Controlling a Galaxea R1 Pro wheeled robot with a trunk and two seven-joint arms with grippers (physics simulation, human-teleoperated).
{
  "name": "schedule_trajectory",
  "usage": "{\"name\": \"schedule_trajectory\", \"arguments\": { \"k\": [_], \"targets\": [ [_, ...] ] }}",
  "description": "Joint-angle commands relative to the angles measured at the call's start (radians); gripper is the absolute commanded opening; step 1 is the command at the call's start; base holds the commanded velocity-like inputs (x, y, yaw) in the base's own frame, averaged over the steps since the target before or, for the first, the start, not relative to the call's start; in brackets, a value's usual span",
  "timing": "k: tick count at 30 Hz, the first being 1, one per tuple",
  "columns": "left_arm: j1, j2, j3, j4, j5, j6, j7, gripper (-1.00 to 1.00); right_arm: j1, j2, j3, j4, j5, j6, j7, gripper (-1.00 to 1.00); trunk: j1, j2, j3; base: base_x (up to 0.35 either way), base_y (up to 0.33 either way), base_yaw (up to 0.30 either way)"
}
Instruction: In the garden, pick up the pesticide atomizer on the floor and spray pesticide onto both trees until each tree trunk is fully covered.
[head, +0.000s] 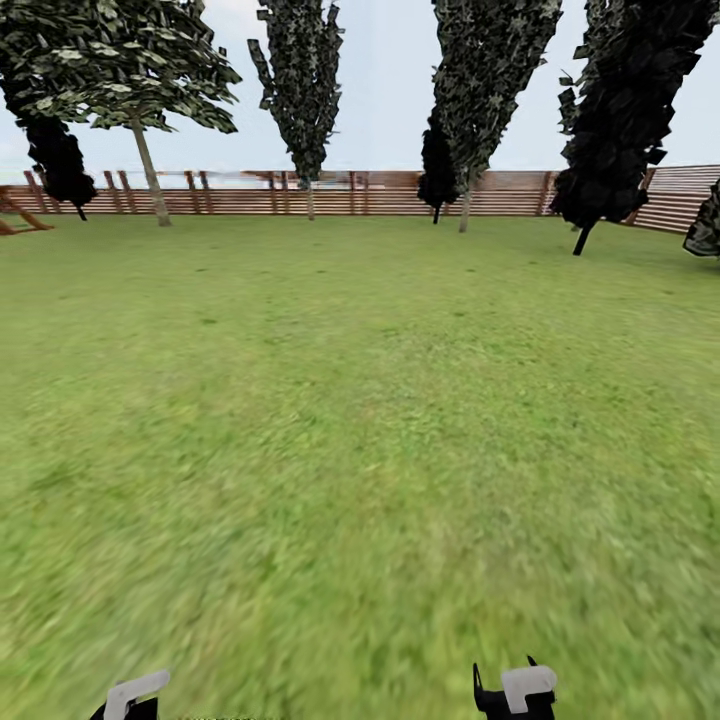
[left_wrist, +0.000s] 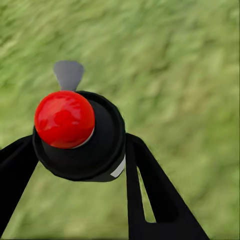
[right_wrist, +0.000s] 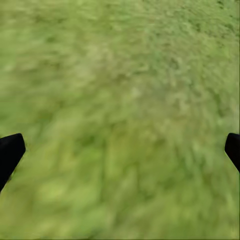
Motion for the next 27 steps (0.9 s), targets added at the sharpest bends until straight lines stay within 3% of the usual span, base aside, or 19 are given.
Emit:
{"name": "schedule_trajectory", "arguments": {
  "k": [1,18,27],
  "targets": [
    [0.0,0.0,0.0,0.0,0.0,0.0,0.0,-1.0,0.0,0.0,0.0,0.0,0.0,0.0,0.0,1.0,0.0,0.0,0.001,0.0,0.0,0.244],
    [0.0,-0.001,0.001,0.0,0.0,0.001,0.0,-1.0,0.001,0.0,0.0,0.0,0.0,0.0,0.0,1.0,0.0,0.0,0.016,0.001,0.0,0.245],
    [0.0,-0.001,0.002,0.0,0.001,0.001,0.002,-1.0,0.005,0.0,0.0,0.0,0.0,0.0,0.0,1.0,0.0,0.0,0.024,0.253,0.156,0.245]
  ]
}}
